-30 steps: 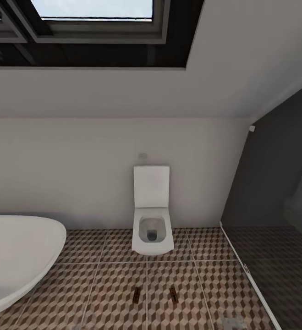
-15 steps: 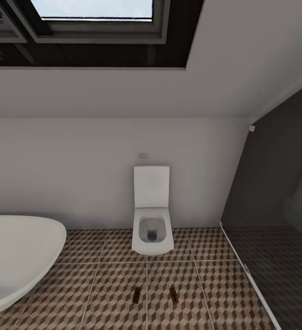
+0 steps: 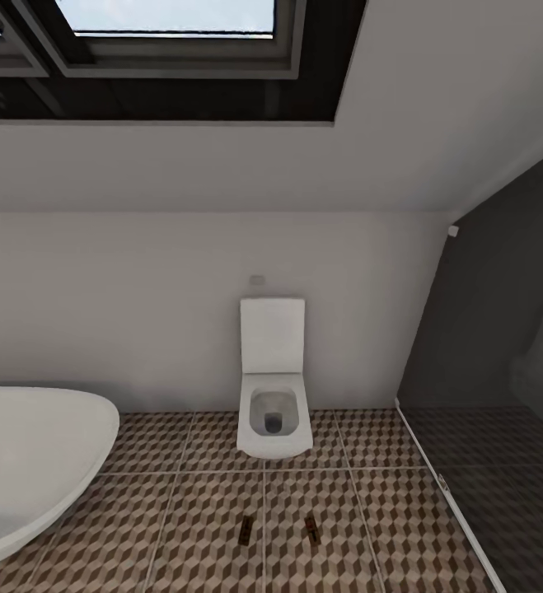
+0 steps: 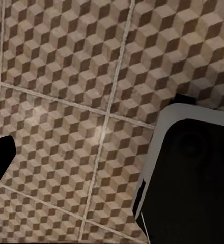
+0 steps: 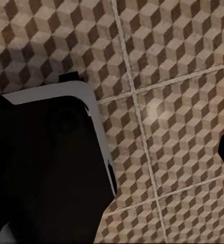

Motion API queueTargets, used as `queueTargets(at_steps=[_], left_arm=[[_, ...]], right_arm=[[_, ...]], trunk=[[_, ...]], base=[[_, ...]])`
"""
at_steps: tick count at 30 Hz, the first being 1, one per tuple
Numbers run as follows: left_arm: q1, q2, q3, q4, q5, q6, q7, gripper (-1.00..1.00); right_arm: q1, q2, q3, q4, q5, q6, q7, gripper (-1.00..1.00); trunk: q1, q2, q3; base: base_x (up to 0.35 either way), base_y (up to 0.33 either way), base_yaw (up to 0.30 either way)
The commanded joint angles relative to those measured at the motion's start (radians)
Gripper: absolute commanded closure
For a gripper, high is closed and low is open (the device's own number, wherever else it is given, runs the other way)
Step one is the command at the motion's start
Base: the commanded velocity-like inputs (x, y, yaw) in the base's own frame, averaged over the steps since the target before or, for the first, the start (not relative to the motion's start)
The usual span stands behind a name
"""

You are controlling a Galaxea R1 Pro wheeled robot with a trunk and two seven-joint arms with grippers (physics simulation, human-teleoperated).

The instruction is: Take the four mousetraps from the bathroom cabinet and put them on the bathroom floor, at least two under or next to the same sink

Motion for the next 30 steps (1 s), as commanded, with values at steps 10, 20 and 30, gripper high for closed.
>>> queueTargets(at_steps=[10,20,30], left_arm=[[0.000,-0.002,-0.005,0.002,0.034,0.000,0.001,-1.00],[0.001,-0.001,-0.006,0.000,0.034,-0.006,-0.006,-1.00],[0.001,-0.001,-0.007,0.000,0.034,-0.006,-0.007,-1.00]], right_arm=[[0.000,0.002,0.010,-0.006,-0.027,0.007,-0.003,-1.00],[0.000,0.004,0.011,-0.012,-0.029,0.000,-0.002,-1.00],[0.001,0.015,0.009,-0.018,-0.033,-0.052,-0.001,-1.00]], trunk=[[0.001,-0.002,-0.002],[0.001,-0.002,-0.002],[0.001,-0.002,-0.002]], base=[[0.000,0.000,0.000],[0.000,0.000,0.000],[0.000,0.000,0.000]])
